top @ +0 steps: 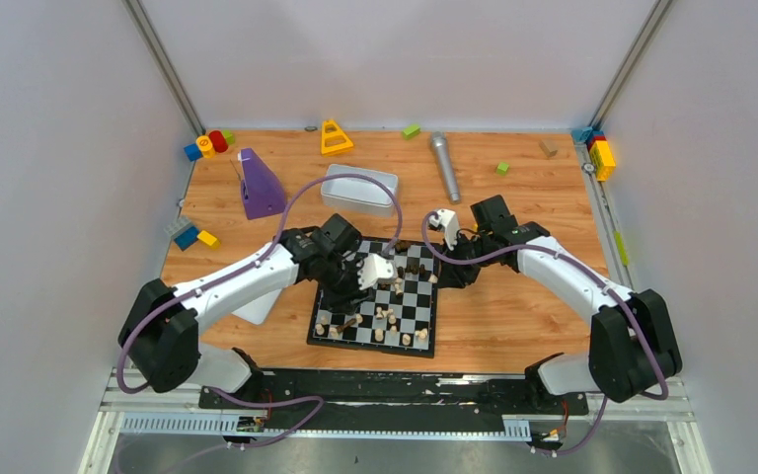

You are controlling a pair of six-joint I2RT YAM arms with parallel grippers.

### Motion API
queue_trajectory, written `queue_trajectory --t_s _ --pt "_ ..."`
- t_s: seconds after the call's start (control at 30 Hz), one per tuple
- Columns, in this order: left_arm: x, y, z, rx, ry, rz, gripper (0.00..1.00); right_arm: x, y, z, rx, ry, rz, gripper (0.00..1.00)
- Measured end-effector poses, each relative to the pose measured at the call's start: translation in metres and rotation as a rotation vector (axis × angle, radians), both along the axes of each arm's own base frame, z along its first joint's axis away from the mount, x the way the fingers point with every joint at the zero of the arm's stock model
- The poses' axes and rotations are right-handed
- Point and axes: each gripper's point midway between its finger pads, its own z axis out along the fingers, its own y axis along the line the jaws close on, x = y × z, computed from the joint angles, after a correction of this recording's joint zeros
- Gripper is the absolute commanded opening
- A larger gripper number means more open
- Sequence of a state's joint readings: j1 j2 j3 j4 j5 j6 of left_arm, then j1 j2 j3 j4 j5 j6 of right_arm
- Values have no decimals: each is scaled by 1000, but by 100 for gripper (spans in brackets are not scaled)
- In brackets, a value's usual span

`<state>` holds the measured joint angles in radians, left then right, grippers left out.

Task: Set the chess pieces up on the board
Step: Pick up the chess piece from the chessboard.

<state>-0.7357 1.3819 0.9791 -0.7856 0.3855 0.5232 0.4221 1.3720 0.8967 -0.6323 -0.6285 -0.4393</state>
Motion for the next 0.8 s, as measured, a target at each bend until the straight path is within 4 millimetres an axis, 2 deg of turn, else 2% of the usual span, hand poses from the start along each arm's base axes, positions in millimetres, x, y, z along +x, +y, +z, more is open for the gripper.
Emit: queue_trajectory --t_s 0.13,0.23,0.5,0.8 --pt "-22 -6 -19 43 70 -73 51 0 0 -2 -3 6 0 1" --pt "-30 -3 -34 85 115 -87 53 0 0 -4 -8 11 -1 1" --pt "-29 2 -47 129 127 -78 54 0 -1 -5 -10 13 -1 1" --pt "-27 0 -55 142 129 -76 39 0 -1 -5 -10 11 1 1"
